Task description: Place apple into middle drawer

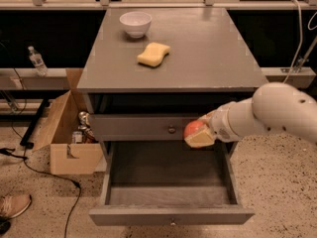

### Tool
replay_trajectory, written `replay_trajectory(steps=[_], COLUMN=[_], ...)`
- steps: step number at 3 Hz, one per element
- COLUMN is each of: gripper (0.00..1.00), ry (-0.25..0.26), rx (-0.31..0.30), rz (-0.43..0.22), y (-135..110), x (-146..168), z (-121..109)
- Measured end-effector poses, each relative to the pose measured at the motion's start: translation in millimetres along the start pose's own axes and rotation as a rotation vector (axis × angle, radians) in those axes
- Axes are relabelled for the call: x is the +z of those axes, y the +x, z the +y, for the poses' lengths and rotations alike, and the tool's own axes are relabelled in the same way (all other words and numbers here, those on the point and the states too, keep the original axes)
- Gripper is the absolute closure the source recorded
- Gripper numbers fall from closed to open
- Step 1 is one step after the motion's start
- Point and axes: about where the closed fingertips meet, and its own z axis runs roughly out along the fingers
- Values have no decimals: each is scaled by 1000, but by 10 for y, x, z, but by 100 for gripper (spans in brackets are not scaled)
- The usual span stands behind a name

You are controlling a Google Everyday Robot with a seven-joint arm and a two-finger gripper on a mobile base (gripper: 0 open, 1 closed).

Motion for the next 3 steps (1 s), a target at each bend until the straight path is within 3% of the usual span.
replay_trajectory(steps=[2,3], gripper=[100,100], ry=[-77,-77], rx=[61,61], rz=[-71,-71], y=[590,590], x=[959,959], z=[274,274])
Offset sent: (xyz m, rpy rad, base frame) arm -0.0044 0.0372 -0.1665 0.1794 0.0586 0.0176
